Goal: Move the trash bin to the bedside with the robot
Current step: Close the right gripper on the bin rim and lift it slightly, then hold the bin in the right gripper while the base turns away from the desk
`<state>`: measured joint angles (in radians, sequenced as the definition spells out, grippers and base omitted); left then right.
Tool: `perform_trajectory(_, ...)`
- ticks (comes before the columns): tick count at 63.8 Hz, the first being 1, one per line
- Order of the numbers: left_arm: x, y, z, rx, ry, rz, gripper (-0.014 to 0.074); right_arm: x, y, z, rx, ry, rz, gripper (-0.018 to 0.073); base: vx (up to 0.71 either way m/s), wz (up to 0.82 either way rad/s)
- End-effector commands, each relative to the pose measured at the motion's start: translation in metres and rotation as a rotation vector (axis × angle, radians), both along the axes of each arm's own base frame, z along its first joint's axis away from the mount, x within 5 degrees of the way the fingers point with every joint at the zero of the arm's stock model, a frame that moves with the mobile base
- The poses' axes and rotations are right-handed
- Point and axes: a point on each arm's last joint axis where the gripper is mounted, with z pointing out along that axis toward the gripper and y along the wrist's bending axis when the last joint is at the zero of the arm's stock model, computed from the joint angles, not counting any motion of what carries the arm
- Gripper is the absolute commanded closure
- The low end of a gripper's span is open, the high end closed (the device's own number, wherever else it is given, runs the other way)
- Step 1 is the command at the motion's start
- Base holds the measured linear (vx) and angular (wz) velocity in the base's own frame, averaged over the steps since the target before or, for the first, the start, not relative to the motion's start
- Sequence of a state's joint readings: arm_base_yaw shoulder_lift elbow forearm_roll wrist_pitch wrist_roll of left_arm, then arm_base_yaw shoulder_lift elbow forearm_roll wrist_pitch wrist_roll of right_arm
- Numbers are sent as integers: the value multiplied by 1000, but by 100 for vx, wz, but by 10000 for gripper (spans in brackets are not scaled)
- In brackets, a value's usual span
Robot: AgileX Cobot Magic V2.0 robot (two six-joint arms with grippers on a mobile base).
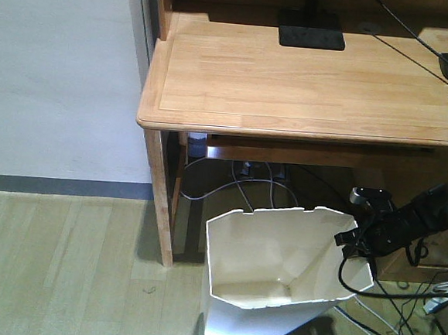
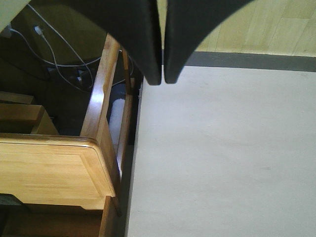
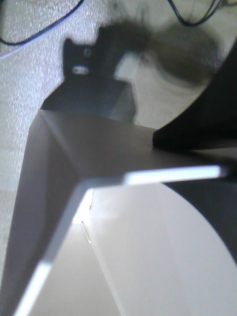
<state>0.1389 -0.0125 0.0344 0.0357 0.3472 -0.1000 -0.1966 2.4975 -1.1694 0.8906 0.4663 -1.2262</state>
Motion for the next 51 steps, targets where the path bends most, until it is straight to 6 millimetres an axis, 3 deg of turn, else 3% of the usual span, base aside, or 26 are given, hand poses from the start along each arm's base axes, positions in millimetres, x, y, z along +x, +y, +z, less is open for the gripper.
perform_trajectory(1, 1, 0, 5, 4, -77, -4, 603, 1, 15, 49, 186, -21, -16, 564, 0, 0)
perform_trajectory(11, 1, 0, 5, 4, -77, -4, 603, -4, 16, 58, 174, -40, -13, 564, 0, 0)
perform_trajectory(51, 1, 0, 5, 4, -77, -4, 603, -4, 16, 59, 182, -40, -21, 564, 0, 0)
